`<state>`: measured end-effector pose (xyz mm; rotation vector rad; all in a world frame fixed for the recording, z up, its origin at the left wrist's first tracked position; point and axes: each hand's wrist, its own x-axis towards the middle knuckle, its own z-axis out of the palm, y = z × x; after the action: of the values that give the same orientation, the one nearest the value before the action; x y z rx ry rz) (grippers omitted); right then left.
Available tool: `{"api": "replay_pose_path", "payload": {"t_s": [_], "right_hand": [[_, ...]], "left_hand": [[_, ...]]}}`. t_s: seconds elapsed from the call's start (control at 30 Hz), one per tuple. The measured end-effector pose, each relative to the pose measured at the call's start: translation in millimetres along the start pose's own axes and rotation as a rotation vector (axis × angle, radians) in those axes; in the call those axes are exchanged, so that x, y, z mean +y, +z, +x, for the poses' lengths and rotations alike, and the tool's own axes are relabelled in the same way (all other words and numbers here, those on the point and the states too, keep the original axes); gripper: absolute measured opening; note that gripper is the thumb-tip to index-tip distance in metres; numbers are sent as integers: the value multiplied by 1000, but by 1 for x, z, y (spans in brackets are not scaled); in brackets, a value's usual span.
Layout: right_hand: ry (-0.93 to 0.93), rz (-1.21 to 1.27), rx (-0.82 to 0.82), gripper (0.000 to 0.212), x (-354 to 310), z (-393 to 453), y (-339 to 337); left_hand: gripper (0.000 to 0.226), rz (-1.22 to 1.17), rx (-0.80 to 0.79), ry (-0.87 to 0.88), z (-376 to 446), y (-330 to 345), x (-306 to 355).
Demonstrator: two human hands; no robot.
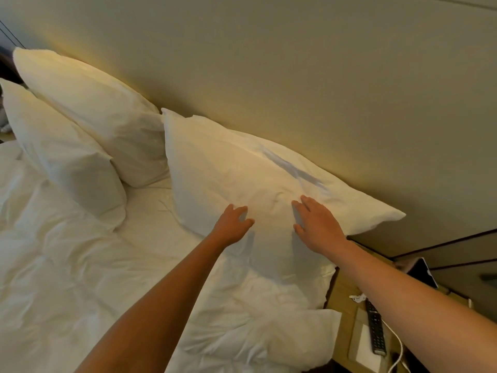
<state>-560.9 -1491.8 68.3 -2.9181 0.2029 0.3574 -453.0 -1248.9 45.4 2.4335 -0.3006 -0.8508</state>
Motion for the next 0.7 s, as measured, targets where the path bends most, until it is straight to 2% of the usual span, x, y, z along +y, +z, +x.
{"api": "replay_pose_path", "payload": {"t_s": [0.13,0.27,0.43,0.57,0.7], "right_hand": [[-42,6,-56,66,5,-30,-2],[-89,11,-140,69,6,-65,-2],[-212,6,-243,71,-5,-112,3],[-349,28,-246,66,-28,-150,19],[-477,84,-260,58,-69,-191,53]], "left_hand": [[54,-17,65,3,-40,14,8],[46,-27,90,-72,-91,29,6],[43,-39,84,-212,-176,51,-18],[42,-85,125,-326,-267,75,-50],[42,-73,151,-509,-368,108,-92]]}}
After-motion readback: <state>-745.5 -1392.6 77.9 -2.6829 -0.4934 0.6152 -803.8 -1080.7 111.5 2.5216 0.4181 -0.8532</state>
